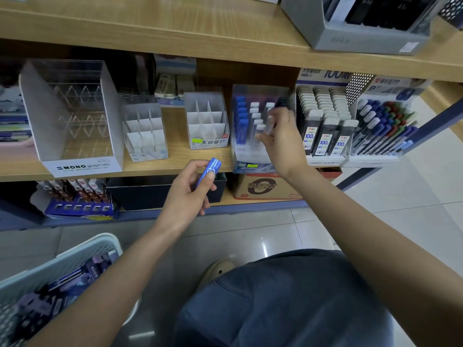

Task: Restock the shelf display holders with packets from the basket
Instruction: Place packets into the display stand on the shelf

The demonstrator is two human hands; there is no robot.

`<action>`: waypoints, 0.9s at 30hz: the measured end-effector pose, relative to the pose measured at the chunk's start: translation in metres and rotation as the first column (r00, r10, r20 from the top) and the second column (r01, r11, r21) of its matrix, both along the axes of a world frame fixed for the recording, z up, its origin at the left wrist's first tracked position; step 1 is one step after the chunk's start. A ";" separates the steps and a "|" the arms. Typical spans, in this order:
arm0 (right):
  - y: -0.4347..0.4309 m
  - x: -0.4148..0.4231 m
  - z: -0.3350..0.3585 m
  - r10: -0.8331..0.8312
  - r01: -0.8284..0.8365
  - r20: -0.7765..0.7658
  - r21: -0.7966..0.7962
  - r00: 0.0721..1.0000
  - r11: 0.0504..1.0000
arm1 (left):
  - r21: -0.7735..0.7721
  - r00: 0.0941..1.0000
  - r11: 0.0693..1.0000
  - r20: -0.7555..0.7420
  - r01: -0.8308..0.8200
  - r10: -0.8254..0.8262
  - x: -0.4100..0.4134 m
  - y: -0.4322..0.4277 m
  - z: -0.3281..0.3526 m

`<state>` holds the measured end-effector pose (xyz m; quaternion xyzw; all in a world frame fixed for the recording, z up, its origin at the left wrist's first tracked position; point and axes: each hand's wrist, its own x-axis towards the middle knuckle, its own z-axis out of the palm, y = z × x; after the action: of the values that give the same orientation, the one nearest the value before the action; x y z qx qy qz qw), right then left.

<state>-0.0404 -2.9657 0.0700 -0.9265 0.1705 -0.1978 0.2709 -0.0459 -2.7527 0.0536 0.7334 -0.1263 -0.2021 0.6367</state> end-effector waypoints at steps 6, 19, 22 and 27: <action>0.050 -0.036 0.014 0.230 -0.207 -0.054 0.279 0.972 0.938 | -0.013 0.983 0.998 -0.174 0.055 -0.056 -0.001 -0.008 0.009; -0.004 -0.054 0.044 -0.047 -0.121 0.276 0.560 0.960 0.820 | 0.242 0.896 0.968 0.414 0.063 -0.162 0.016 -0.046 0.016; -0.018 -0.041 0.043 -0.036 -0.057 0.244 0.364 0.969 0.930 | 0.459 0.734 0.881 0.557 0.119 -0.389 0.019 -0.050 0.004; -0.010 -0.016 0.028 0.148 -0.148 0.133 -0.016 0.980 0.989 | 0.676 0.583 0.731 0.560 0.088 -0.588 0.024 -0.045 -0.012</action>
<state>-0.0565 -2.9755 0.0977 -0.9221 0.0820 -0.2391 0.2930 -0.0223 -2.7978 0.0413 0.8644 -0.4528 -0.0362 0.2154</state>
